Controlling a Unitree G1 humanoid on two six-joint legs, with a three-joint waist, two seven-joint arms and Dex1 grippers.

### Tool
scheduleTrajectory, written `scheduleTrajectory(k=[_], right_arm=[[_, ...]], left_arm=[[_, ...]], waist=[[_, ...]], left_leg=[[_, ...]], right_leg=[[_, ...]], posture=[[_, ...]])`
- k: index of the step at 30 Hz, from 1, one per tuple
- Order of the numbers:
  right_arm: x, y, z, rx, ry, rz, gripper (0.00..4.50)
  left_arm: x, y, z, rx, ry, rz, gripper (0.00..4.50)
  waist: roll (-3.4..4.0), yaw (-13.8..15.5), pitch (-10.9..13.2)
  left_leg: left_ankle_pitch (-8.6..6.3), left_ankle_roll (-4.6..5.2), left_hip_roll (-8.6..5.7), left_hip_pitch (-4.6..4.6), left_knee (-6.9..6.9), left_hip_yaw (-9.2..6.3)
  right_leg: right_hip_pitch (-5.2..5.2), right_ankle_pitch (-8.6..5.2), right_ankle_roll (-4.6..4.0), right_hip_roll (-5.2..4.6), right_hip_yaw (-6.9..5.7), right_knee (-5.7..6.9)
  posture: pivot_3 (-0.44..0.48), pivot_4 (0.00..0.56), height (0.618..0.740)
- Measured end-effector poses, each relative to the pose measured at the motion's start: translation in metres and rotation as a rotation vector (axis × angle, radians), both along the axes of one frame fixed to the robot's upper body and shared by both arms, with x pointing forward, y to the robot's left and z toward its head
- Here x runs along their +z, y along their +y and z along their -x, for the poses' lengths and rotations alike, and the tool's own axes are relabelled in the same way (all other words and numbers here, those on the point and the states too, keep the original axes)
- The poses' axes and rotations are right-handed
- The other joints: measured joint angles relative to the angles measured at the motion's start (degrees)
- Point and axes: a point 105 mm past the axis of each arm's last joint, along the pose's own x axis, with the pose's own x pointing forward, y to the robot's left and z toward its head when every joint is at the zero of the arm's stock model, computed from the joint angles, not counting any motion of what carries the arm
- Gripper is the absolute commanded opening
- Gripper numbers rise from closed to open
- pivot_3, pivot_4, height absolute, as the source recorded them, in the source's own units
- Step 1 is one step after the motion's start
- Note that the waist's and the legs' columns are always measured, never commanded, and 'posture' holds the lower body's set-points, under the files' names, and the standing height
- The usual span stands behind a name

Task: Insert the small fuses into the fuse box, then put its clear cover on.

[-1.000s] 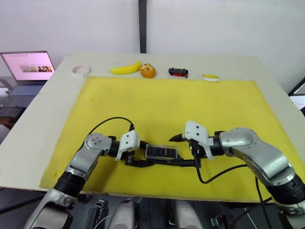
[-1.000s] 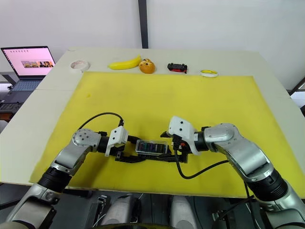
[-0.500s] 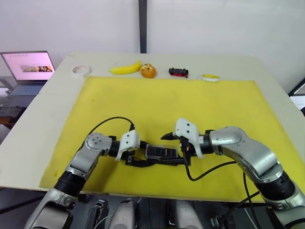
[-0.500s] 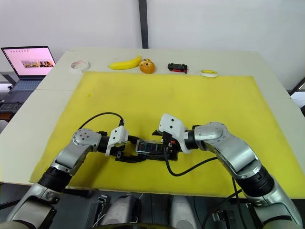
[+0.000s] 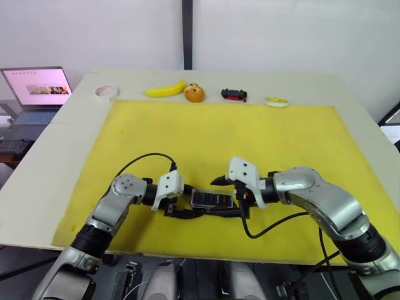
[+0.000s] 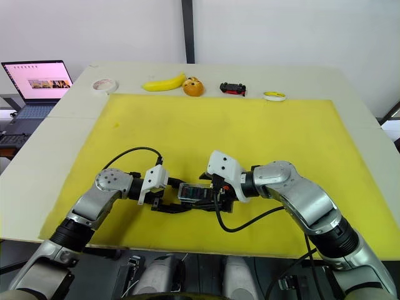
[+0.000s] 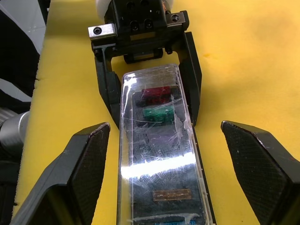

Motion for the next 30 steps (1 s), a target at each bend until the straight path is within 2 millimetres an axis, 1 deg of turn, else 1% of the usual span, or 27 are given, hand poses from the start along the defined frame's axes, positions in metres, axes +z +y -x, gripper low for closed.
scheduleTrajectory(k=[5,8,11,12,30], right_arm=[[0.0,-0.0002,-0.0001,-0.001,0.0,0.001,4.04],[-0.0001,-0.0005,-0.0001,-0.001,-0.001,0.002,3.24],[0.0006,0.0003,0.0016,0.01,-0.004,0.004,1.89],[0.0013,0.0003,0.0019,0.012,-0.01,0.007,1.7],[0.0,-0.0028,0.0033,0.019,-0.022,0.015,1.71]], left_arm=[[0.0,-0.0001,0.0,0.0,-0.001,0.0,2.54],[0.0,-0.0001,0.0,0.0,0.0,0.0,2.54],[-0.0003,0.0,0.0003,-0.001,0.001,-0.001,2.54],[-0.0002,-0.0001,0.0002,-0.001,0.001,0.0,2.54],[-0.0005,-0.0009,0.0002,-0.001,0.002,0.002,2.54]], waist=[[0.0,0.0,0.0],[0.0,0.0,0.0],[0.0,0.0,0.0],[0.0,0.0,0.0],[0.0,0.0,0.0]], left_leg=[[0.0,0.0,0.0,0.0,0.0,0.0],[0.0,0.0,0.0,0.0,0.0,0.0],[0.0,0.0,-0.01,0.0,0.0,0.0],[0.0,0.0,-0.01,0.0,0.0,0.0],[0.0,0.0,-0.04,0.01,0.01,0.01]], right_leg=[[0.0,0.0,0.0,0.01,0.0,0.0],[0.0,0.0,0.0,0.01,0.0,0.0],[0.0,0.0,0.0,0.02,0.0,0.0],[0.01,0.0,0.0,0.02,0.0,0.01],[0.02,0.0,0.0,0.03,0.0,0.01]], posture=[[0.0,0.15,0.737],[0.0,0.15,0.737],[0.0,0.15,0.737],[0.0,0.15,0.737],[0.0,0.15,0.737]])
